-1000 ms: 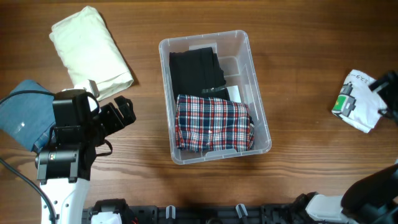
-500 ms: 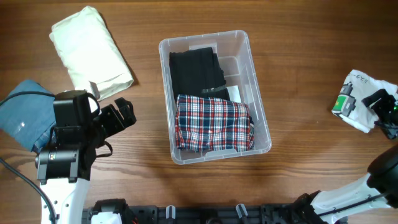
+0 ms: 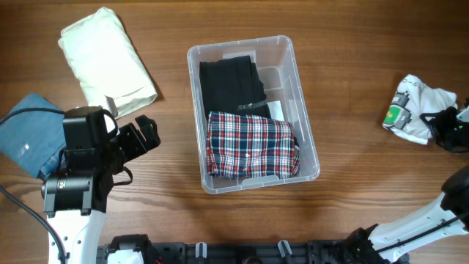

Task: Pack container
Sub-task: 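Move the right gripper to the white printed T-shirt and grasp it, then lay the white T-shirt into the container's upper right area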

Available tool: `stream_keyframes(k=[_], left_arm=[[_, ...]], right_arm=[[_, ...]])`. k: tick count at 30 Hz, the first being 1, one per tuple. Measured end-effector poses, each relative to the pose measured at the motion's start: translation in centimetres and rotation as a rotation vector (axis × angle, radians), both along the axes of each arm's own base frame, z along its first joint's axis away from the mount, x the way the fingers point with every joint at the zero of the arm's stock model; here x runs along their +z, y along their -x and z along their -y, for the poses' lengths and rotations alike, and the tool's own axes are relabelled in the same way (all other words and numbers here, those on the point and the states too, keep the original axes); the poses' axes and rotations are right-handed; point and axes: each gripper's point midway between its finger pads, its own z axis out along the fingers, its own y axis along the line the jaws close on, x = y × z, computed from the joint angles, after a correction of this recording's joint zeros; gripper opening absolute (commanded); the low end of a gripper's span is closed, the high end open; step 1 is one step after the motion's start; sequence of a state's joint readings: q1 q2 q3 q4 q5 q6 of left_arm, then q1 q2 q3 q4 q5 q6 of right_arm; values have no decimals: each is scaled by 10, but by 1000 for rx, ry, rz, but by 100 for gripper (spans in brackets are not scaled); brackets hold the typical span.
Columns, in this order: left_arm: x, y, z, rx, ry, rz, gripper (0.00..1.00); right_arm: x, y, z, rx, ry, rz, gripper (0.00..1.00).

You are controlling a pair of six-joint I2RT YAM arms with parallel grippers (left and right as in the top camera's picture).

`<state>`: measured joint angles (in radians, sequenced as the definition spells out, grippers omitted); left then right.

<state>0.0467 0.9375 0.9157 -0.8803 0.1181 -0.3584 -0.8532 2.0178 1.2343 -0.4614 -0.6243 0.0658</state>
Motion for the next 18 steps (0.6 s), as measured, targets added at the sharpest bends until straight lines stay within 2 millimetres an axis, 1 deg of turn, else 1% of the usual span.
stream_keyframes(k=[2,3,4,6,7,8,9,10,12,13,14,16,17,18], left_arm=[[0,0,0,0,0,0,100],[0,0,0,0,0,0,100],[0,0,0,0,0,0,100],[0,0,0,0,0,0,100],[0,0,0,0,0,0,100],[0,0,0,0,0,0,100],[0,0,0,0,0,0,100],[0,0,0,0,0,0,100],[0,0,0,0,0,1,100],[0,0,0,0,0,0,100],[0,0,0,0,0,0,100],[0,0,0,0,0,0,100],[0,0,0,0,0,-1,100],[0,0,0,0,0,-1,100]], right_arm=[[4,-4,-7,13,-35,32,4],[9,-6,-10,21,-51,54,4],[18,-10,-14,29,-63,83,4],[43,-19,-21,55,-49,148,4],[67,-27,-30,82,-25,199,4],[96,-36,-42,124,7,257,4],[143,-48,-72,207,71,352,4],[167,-52,-90,255,98,401,4],[211,-57,-136,366,147,495,4],[239,-55,-170,447,176,560,4],[260,-51,-202,524,194,616,4],[284,-40,-244,627,215,681,4],[298,-28,-280,720,223,725,4],[302,-20,-302,775,224,738,4]])
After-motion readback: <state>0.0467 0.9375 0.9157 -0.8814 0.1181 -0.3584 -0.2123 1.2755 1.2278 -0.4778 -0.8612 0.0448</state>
